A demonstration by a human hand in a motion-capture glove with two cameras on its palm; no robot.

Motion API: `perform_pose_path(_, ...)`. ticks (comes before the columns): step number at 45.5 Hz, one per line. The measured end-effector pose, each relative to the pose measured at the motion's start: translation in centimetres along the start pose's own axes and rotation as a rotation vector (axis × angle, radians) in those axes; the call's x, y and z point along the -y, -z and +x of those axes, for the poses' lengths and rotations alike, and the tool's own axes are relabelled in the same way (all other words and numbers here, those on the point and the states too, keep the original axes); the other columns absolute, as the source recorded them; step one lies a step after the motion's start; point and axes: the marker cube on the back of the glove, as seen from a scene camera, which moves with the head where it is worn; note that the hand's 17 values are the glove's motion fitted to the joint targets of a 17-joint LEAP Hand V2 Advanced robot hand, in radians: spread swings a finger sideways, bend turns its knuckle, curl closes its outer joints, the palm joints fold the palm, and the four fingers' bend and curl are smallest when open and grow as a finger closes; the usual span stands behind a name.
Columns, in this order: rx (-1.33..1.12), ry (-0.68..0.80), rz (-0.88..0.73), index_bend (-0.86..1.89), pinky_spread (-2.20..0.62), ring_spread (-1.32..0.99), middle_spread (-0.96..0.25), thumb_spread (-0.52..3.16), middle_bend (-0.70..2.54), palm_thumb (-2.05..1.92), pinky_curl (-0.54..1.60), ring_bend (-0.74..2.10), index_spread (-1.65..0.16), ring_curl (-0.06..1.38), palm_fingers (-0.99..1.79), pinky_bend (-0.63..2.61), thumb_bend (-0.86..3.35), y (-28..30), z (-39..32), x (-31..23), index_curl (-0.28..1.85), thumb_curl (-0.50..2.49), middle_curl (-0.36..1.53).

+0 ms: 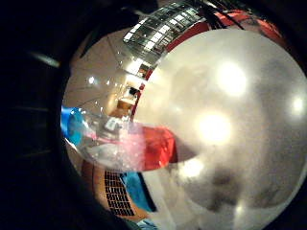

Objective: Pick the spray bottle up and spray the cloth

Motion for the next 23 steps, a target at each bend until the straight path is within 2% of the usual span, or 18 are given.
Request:
perform_pose_path(7,-0.018,0.003,-0.148,0.12,0.25,0.14,0.11,0.91,0.22,0.50,0.34,0.46,-0.21,0.31,0.17,0.49,-0.05,-1.5,-0.1,0.7,0.20,0.32,0.34)
perform_pose_path(15,-0.037,0.016,-0.210,0.09,0.24,0.08,0.08,0.89,0.29,0.47,0.33,0.54,-0.19,0.32,0.32,0.47,-0.04,-2.7,-1.3,1.6,0.18,0.32,0.35)
perform_pose_path(23,-0.041,0.053,-0.229,0.15,0.16,-0.04,-0.05,0.89,0.38,0.51,0.31,0.64,-0.21,0.34,0.75,0.39,-0.02,-3.6,-2.8,2.9,0.20,0.33,0.38)
